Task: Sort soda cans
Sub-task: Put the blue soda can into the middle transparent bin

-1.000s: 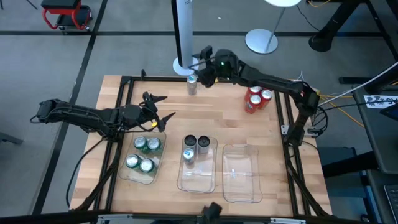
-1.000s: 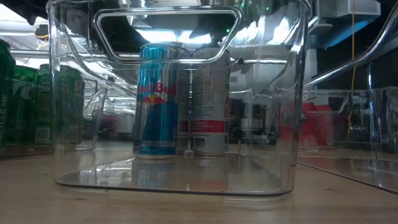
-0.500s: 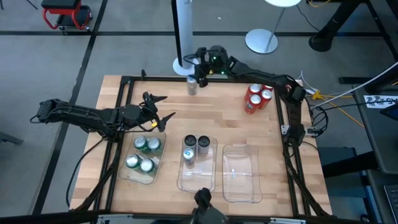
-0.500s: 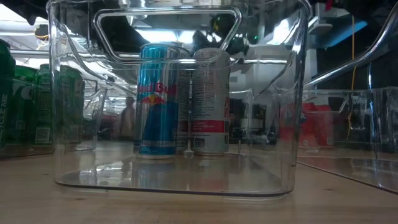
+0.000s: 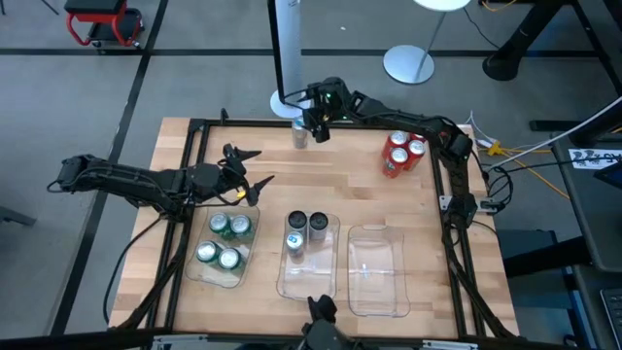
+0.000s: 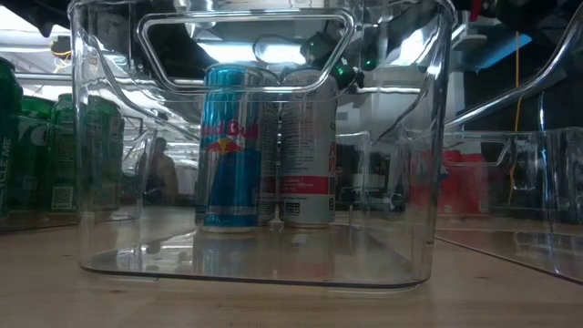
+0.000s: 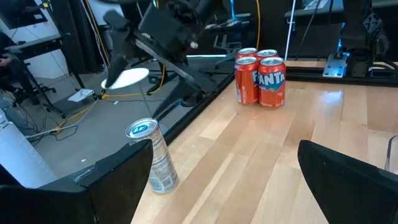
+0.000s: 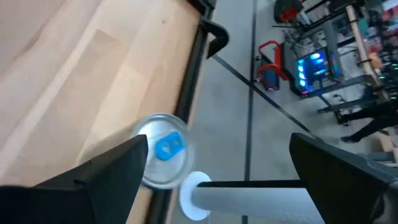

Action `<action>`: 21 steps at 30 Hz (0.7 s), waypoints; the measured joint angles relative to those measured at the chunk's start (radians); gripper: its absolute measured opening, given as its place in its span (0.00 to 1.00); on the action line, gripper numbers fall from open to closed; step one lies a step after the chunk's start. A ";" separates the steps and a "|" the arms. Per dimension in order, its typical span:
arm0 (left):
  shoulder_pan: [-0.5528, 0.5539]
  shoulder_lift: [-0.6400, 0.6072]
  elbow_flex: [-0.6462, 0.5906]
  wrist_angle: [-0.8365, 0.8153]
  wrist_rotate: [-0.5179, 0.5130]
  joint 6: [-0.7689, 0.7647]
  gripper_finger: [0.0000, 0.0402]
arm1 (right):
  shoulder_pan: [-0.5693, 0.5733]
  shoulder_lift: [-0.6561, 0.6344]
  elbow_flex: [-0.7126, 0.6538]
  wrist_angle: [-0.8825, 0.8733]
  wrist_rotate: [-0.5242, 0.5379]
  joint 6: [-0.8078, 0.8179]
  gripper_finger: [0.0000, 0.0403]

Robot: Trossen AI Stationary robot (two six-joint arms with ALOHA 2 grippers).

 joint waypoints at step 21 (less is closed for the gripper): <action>0.000 0.000 0.000 0.002 0.000 0.000 0.97 | 0.005 0.050 -0.002 -0.020 -0.011 0.073 0.97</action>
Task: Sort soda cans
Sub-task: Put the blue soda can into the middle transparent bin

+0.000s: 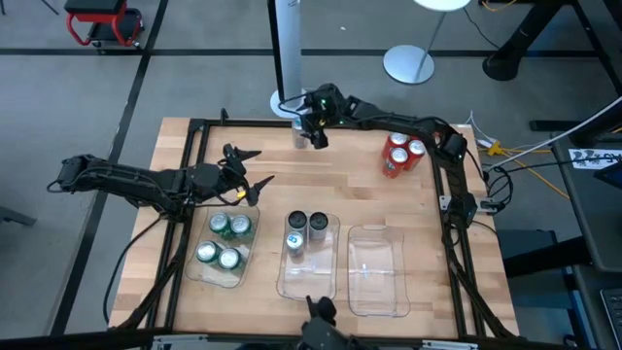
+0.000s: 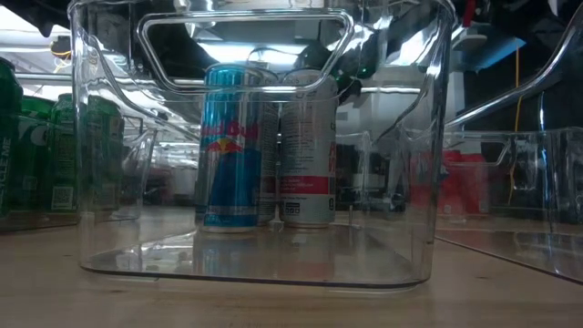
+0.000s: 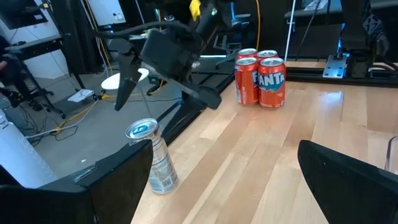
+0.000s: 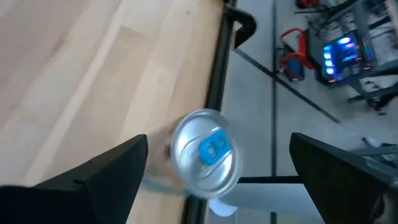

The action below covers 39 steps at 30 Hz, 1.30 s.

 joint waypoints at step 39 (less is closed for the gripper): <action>0.000 0.000 0.000 0.000 0.000 0.007 0.97 | 0.021 0.097 0.000 0.058 -0.072 -0.014 0.97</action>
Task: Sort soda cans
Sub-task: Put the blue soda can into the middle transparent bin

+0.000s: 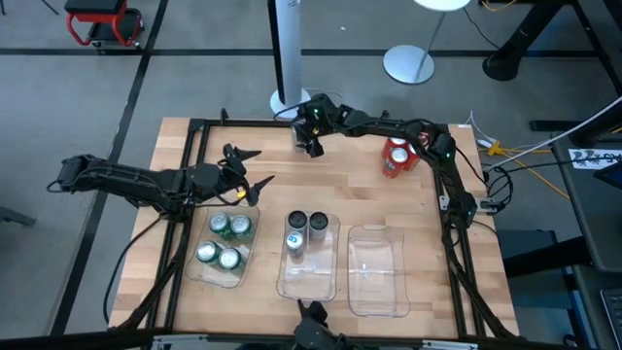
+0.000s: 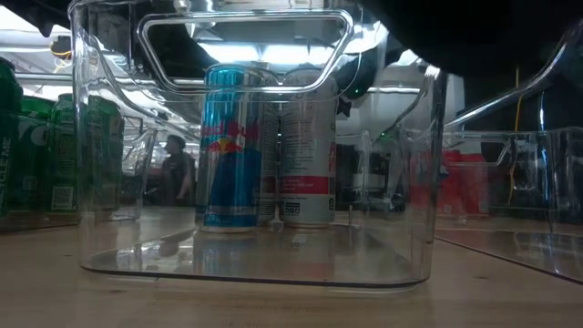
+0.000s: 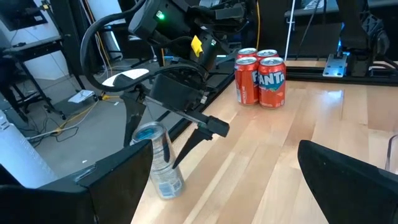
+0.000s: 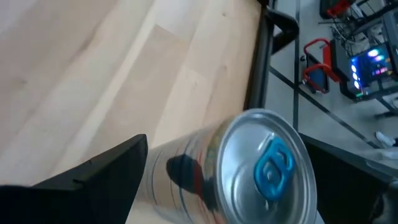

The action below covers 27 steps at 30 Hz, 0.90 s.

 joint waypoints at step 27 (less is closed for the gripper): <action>0.000 0.000 0.000 0.000 0.000 0.004 0.97 | 0.012 0.000 0.002 0.013 -0.002 -0.037 0.68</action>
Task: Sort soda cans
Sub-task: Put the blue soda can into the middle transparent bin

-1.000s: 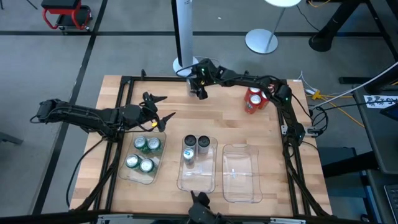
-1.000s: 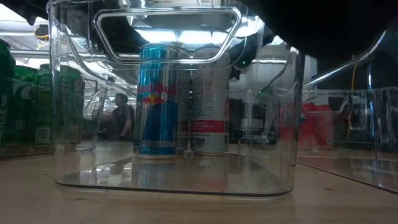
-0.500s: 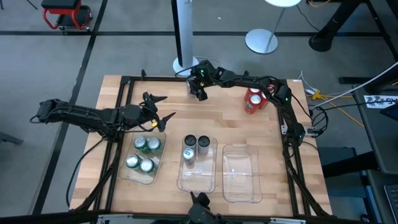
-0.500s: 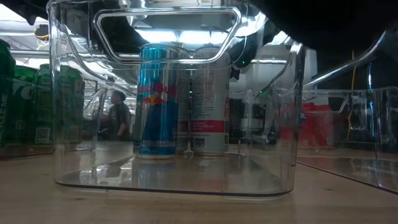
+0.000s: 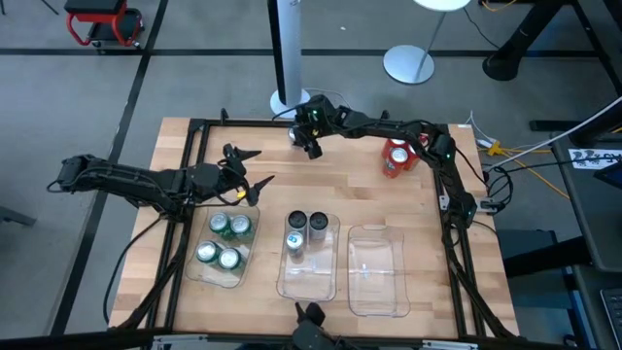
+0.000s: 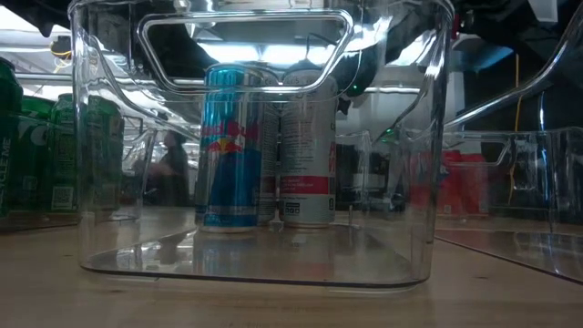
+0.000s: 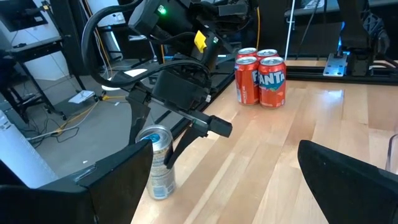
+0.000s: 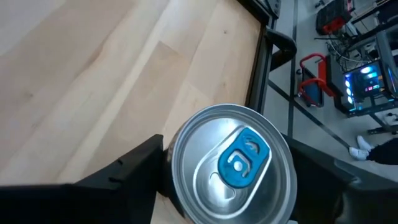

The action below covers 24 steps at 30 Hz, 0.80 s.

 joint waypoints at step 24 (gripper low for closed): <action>0.000 0.000 0.000 -0.004 0.000 -0.003 0.97 | 0.093 -0.152 -0.004 -0.099 -0.052 -0.080 0.62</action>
